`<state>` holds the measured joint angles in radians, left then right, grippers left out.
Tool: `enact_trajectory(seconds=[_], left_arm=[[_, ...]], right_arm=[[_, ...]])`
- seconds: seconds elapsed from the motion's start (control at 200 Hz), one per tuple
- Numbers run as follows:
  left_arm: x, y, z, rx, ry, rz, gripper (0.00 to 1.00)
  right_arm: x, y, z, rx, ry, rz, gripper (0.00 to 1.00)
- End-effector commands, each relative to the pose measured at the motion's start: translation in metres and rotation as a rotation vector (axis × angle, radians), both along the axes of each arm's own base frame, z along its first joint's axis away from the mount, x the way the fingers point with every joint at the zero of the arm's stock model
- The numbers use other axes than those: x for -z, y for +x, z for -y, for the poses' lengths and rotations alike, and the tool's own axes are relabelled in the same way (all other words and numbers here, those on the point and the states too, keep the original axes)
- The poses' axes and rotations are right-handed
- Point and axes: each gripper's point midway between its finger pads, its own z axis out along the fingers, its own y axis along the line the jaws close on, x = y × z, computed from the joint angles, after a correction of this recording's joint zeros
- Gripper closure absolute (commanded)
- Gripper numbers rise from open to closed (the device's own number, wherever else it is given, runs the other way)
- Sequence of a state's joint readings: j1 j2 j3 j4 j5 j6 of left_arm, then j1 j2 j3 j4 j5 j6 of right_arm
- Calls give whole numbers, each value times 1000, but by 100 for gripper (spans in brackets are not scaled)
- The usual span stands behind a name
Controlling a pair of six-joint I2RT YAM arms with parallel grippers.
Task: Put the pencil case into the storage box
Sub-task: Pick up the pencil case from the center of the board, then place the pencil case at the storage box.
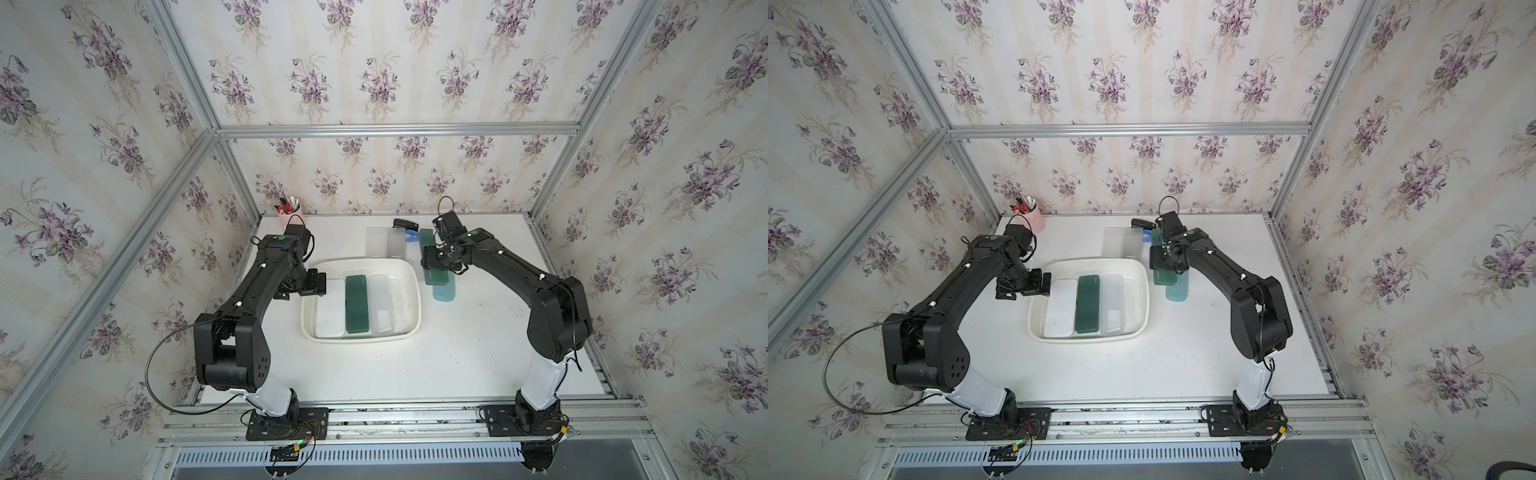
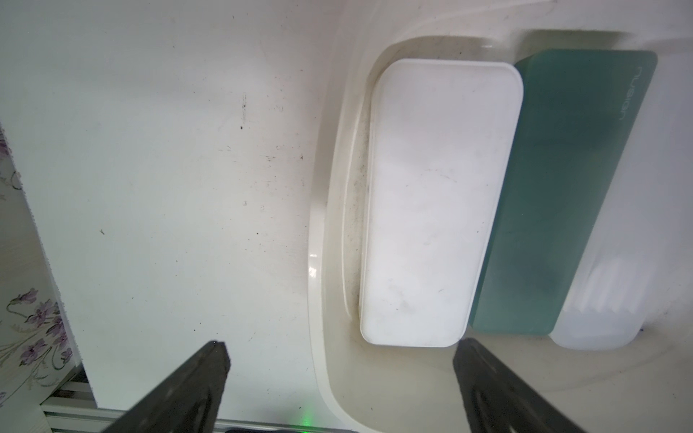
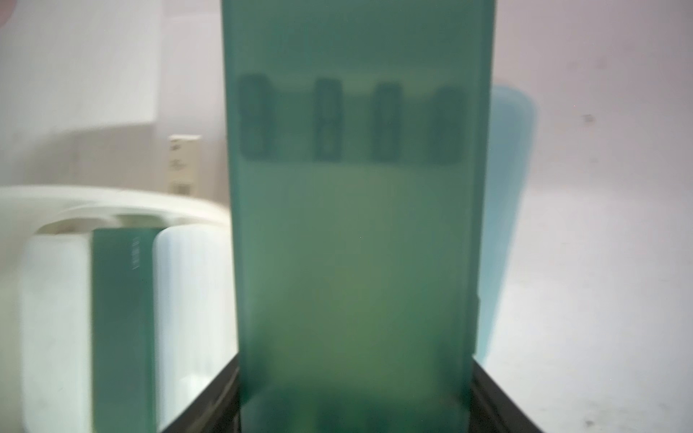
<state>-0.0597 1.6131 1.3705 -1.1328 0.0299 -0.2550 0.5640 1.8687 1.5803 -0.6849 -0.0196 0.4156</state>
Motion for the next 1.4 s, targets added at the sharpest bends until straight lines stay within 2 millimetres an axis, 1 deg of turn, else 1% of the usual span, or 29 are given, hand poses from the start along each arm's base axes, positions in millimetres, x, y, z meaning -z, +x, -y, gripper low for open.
enact_trajectory(seconds=[0.0, 0.055, 0.105, 0.21, 0.33, 0.5, 0.729, 0.844, 0.994, 1.064, 1.204, 1.399], left_arm=[[-4, -2, 3, -9, -14, -1, 1], [-4, -3, 2, -8, -16, -1, 1], [-5, -4, 2, -5, -14, -1, 1], [-5, -7, 2, -2, -13, -1, 1], [-3, -11, 1, 5, -8, -2, 1], [-1, -13, 0, 6, -6, -6, 1], [-1, -12, -1, 10, 1, -2, 1], [0, -12, -1, 11, -1, -1, 1], [-1, -14, -1, 15, 3, -2, 1], [-1, -16, -3, 14, 4, -2, 1], [0, -18, -3, 17, 6, -5, 1], [-2, -18, -4, 18, 12, 1, 1]], right_arm=[[3, -28, -38, 24, 52, -75, 41], [5, -37, -54, 14, 69, -86, 41], [10, -45, -65, 4, 69, -96, 41], [25, -54, -74, -9, 49, -126, 41], [41, -60, -71, -8, 11, -151, 41], [55, -67, -66, -7, -45, -175, 40], [57, -82, -68, -21, -82, -186, 39], [63, -88, -60, -2, -100, -196, 38], [65, -90, -51, 16, -135, -194, 35], [66, -91, -49, 17, -139, -196, 32], [72, -89, -53, 9, -139, -203, 27], [73, -85, -54, -3, -180, -189, 10]])
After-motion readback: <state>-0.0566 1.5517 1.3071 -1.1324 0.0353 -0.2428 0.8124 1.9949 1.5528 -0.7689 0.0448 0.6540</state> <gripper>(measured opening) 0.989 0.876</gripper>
